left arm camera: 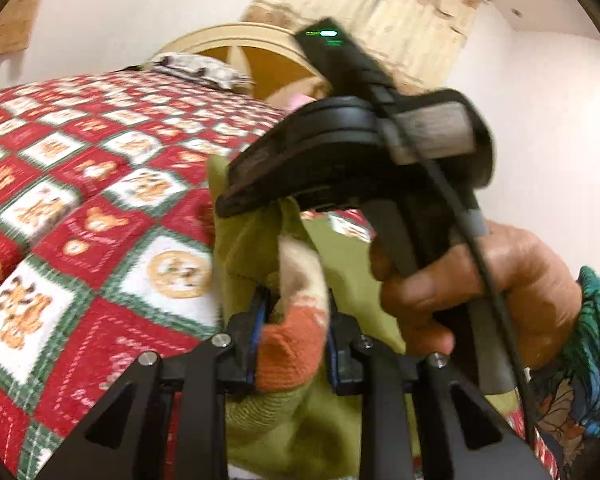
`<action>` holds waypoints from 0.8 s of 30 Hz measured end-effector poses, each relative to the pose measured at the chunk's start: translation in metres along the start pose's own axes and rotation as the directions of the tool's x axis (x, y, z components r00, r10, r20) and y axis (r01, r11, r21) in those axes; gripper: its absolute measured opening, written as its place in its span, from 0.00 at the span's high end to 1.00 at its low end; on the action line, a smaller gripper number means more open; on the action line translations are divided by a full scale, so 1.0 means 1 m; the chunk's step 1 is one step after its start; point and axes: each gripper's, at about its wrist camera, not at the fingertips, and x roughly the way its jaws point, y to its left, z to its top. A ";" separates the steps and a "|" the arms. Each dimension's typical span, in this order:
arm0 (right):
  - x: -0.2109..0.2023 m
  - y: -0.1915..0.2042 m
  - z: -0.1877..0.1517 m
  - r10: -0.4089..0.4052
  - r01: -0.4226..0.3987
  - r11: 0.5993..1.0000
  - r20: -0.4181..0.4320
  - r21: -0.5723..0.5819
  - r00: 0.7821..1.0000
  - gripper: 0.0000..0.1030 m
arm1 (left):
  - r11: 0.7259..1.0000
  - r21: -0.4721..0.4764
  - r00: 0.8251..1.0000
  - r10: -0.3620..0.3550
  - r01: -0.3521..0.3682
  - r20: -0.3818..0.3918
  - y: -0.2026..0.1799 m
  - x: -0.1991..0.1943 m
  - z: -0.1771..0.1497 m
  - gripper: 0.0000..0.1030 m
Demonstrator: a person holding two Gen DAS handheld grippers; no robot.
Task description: Fold small clothes
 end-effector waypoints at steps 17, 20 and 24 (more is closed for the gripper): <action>-0.119 -0.173 -0.106 0.038 -0.091 0.946 0.170 0.312 0.985 0.87 | 0.893 0.415 0.984 -0.149 0.174 -0.093 -0.166 0.028 -0.019 0.89; -0.131 -0.198 -0.128 0.028 -0.088 0.939 0.182 0.332 0.983 0.87 | 0.869 0.443 0.975 -0.183 0.221 -0.128 -0.193 0.037 -0.029 0.89; -0.145 -0.229 -0.157 0.004 -0.080 0.925 0.201 0.370 0.980 0.87 | 0.837 0.480 0.963 -0.204 0.264 -0.173 -0.226 0.048 -0.047 0.89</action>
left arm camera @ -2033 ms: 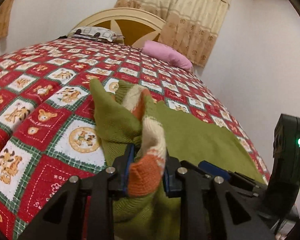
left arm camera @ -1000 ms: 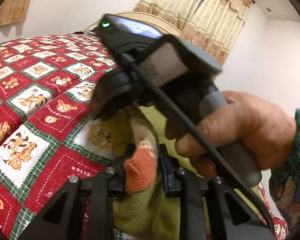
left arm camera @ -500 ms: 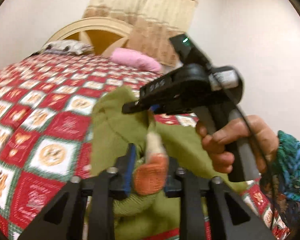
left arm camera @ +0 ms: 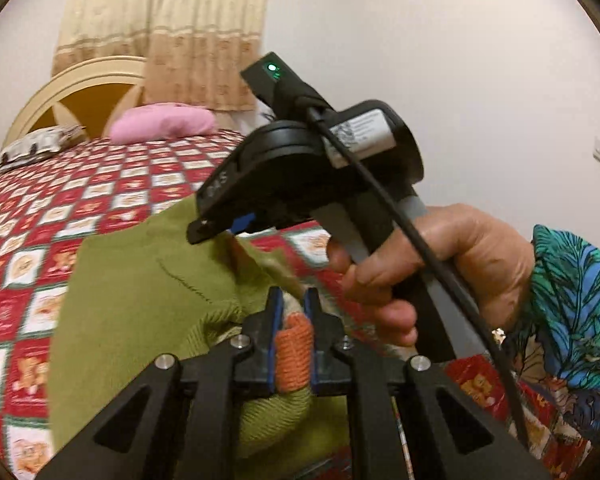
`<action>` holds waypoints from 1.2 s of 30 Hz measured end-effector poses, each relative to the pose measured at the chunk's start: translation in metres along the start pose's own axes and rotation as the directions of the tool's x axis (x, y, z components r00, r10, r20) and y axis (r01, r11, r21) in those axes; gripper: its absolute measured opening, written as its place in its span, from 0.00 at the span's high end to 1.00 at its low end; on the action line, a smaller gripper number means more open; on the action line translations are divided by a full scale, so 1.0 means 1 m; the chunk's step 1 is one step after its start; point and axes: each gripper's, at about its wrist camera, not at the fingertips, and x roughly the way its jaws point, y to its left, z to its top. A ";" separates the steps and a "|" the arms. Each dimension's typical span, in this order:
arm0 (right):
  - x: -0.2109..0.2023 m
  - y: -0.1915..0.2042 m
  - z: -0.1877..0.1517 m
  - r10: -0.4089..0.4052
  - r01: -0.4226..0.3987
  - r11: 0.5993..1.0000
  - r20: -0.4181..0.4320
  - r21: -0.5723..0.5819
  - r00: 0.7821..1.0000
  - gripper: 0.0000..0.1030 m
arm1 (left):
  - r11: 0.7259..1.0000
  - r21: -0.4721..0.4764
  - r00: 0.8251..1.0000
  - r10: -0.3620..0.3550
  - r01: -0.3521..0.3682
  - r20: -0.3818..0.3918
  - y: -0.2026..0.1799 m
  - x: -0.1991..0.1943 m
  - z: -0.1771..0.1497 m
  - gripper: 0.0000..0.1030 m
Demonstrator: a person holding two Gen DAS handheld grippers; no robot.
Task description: Fold small clothes
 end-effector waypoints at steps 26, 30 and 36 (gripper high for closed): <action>-0.136 -0.020 -0.144 -0.175 0.140 0.978 0.249 0.154 0.952 0.48 | 0.989 -0.142 0.996 -0.042 0.030 -0.080 0.038 -0.136 -0.066 0.25; -0.138 0.013 -0.179 -0.198 0.177 0.979 0.255 0.102 0.947 0.48 | 0.973 -0.221 0.989 0.037 -0.068 -0.141 0.065 -0.140 -0.084 0.25; -0.104 0.055 -0.177 -0.270 0.293 0.951 0.189 -0.101 0.944 0.48 | 0.968 -0.127 0.954 0.184 -0.218 -0.235 0.065 -0.095 -0.086 0.25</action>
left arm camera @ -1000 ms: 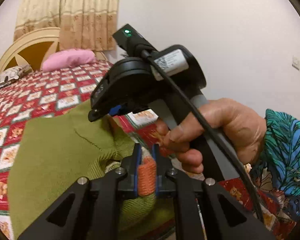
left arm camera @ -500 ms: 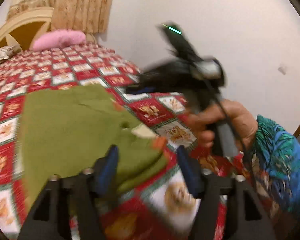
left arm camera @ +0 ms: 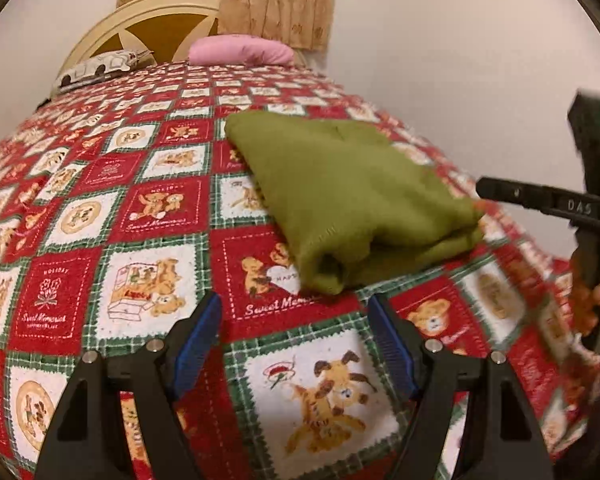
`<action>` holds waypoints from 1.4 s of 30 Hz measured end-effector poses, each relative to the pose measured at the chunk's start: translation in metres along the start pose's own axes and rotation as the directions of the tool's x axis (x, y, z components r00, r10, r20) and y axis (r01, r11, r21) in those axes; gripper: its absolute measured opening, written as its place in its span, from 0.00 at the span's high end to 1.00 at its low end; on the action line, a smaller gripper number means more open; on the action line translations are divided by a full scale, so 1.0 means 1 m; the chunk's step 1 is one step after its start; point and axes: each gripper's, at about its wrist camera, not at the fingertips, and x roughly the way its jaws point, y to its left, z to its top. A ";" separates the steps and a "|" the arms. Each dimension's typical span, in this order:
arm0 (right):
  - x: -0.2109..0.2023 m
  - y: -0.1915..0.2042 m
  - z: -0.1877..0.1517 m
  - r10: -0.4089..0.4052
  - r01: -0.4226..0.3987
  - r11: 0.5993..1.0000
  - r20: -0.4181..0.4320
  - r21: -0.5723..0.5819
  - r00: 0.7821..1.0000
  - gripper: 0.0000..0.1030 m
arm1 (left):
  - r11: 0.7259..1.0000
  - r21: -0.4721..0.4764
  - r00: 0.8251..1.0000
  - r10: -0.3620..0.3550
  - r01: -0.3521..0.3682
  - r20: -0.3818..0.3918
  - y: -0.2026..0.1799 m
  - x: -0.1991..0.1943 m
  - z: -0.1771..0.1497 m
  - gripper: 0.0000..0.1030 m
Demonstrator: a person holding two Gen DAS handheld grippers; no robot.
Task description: Fold small clothes
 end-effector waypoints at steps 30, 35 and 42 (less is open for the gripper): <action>-0.019 -0.029 -0.005 -0.015 0.006 0.990 0.067 0.139 0.998 1.00 | 0.995 -0.086 0.994 0.050 -0.041 0.100 0.025 -0.028 0.021 0.36; 0.023 0.011 0.032 0.019 -0.021 0.999 0.052 0.045 0.998 1.00 | 0.983 -0.152 0.979 0.130 -0.106 0.156 0.022 0.004 0.064 0.36; 0.065 -0.009 -0.001 0.011 -0.006 0.997 -0.065 0.082 0.998 1.00 | 0.994 -0.086 0.997 0.071 -0.071 0.006 0.008 0.051 0.036 0.29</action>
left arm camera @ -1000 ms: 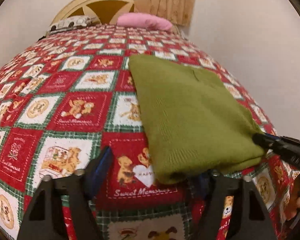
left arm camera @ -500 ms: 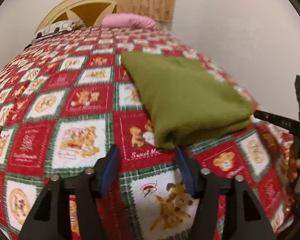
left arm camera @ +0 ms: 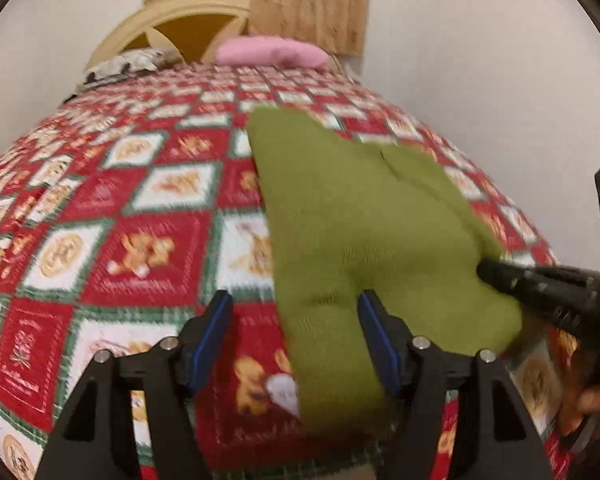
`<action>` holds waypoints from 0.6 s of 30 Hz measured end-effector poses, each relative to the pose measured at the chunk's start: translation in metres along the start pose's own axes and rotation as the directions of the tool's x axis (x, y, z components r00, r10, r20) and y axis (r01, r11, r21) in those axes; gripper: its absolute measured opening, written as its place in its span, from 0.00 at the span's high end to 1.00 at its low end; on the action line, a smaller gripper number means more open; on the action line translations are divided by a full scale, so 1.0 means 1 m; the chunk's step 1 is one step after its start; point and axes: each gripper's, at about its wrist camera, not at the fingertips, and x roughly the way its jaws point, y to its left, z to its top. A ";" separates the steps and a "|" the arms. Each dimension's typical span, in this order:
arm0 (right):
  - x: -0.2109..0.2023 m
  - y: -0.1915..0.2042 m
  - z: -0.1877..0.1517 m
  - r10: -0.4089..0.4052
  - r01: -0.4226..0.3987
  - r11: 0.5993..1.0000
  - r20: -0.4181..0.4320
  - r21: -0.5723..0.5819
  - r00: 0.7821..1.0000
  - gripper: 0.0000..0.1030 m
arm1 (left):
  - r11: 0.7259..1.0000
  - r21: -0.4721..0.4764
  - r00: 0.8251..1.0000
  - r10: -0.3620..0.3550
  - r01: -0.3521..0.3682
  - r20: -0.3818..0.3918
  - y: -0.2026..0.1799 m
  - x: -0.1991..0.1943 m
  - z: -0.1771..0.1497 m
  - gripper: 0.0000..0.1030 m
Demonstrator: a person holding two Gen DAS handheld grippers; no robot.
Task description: Fold small clothes
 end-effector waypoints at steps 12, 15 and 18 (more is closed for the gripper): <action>-0.044 -0.039 0.042 0.049 -0.076 0.986 0.175 0.147 0.983 0.09 | 0.977 -0.163 0.989 -0.130 0.140 0.070 0.046 -0.007 0.072 0.17; -0.013 -0.051 0.061 0.058 -0.079 0.981 0.122 0.176 0.991 0.09 | 0.957 -0.213 0.980 -0.198 0.198 0.022 0.046 0.031 0.088 0.17; 0.020 -0.059 0.074 0.058 -0.069 0.982 0.069 0.174 0.996 0.09 | 0.934 -0.283 0.968 -0.244 0.218 -0.060 0.045 0.072 0.087 0.22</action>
